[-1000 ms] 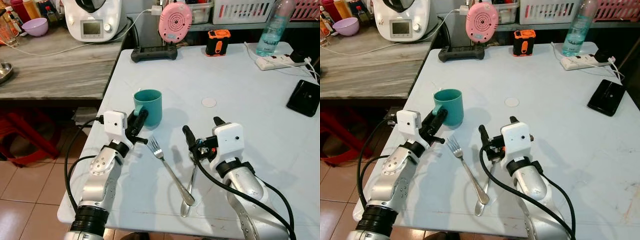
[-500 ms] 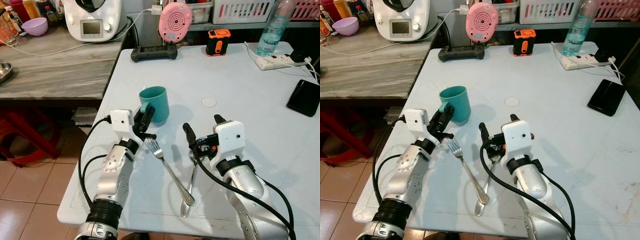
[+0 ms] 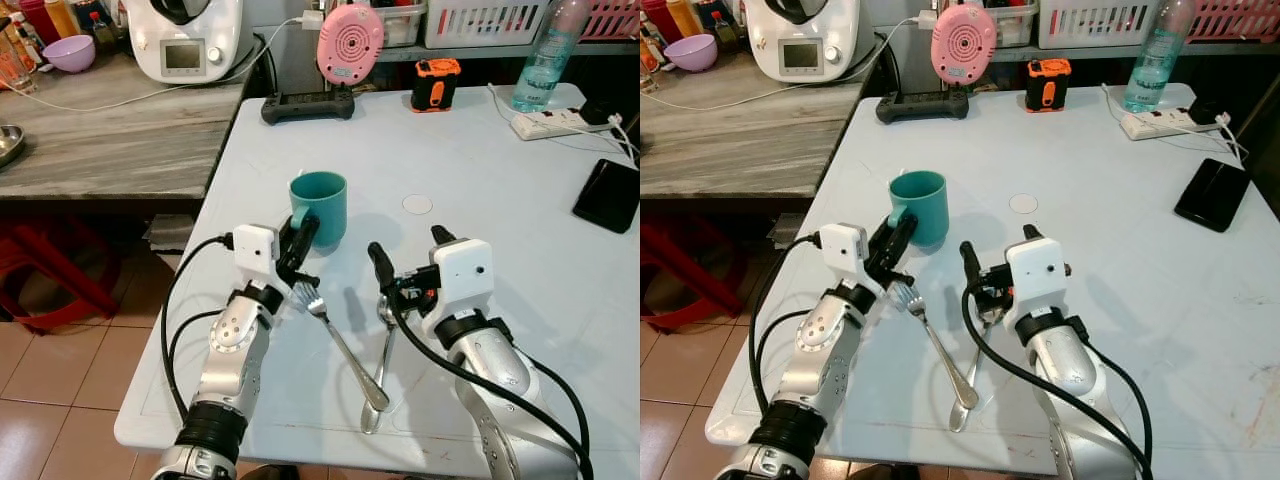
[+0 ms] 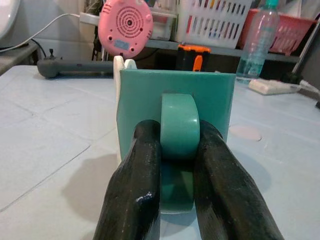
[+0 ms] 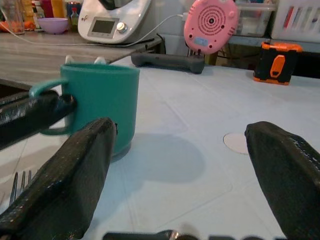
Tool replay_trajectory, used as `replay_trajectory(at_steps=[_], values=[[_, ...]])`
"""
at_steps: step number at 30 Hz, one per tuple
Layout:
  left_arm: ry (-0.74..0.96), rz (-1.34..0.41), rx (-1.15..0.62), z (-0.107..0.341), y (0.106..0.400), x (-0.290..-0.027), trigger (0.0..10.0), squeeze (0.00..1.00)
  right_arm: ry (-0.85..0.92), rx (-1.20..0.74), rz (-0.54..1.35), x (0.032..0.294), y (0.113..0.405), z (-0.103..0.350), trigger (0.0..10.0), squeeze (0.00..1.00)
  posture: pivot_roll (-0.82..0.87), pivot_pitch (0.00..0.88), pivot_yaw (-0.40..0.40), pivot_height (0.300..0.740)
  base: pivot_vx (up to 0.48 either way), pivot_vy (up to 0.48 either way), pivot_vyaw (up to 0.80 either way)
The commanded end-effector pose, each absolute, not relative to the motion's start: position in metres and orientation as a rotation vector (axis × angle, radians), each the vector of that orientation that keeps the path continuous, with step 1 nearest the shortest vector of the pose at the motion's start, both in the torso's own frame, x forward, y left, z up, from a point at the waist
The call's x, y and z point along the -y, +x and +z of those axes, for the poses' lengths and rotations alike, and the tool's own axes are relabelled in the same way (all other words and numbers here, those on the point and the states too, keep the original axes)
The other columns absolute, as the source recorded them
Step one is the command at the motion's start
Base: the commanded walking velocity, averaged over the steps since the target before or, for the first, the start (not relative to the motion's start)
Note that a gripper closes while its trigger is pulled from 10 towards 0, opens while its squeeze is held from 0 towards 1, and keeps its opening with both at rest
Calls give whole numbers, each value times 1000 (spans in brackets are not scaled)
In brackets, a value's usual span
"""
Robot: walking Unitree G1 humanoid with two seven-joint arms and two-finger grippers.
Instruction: Setting the table
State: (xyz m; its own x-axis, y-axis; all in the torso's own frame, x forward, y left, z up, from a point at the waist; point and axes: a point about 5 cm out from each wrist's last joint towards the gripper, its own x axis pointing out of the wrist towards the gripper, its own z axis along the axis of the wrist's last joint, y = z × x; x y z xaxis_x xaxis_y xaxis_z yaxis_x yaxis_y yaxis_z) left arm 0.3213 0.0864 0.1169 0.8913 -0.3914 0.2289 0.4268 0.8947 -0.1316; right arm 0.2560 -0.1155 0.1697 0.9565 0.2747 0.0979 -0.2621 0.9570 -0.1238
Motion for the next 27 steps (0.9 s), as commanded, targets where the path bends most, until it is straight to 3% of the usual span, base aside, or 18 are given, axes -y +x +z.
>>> replay_trajectory(at_steps=[1, 3, 4, 5, 6, 27], values=[[-160, -426, 198, 114, 320, -90, 10000, 337, -111, 119, 269, 116, 258, 170, 10000, 0, -179, 118, 89, 740, 0, 0, 0], [-159, -426, 199, 113, 320, -89, 10000, 345, -112, 120, 270, 116, 258, 171, 10000, 0, -179, 118, 89, 740, 0, 0, 0], [-162, -438, 199, 113, 320, -88, 10000, 878, -113, 120, 271, 115, 258, 171, 10000, 0, -179, 118, 89, 740, 0, 0, 0], [-160, -442, 200, 113, 319, -88, 10000, 878, -113, 120, 271, 115, 258, 171, 10000, 0, -179, 118, 89, 740, 0, 0, 0], [-153, -441, 200, 112, 319, -88, 10000, 996, -113, 121, 272, 115, 258, 171, 10000, 0, -179, 118, 89, 740, 0, 0, 0], [-105, -512, 187, 107, 315, -89, 10000, 1000, -106, 115, 280, 114, 259, 170, 10000, 0, -175, 114, 93, 740, 0, 0, 0]])
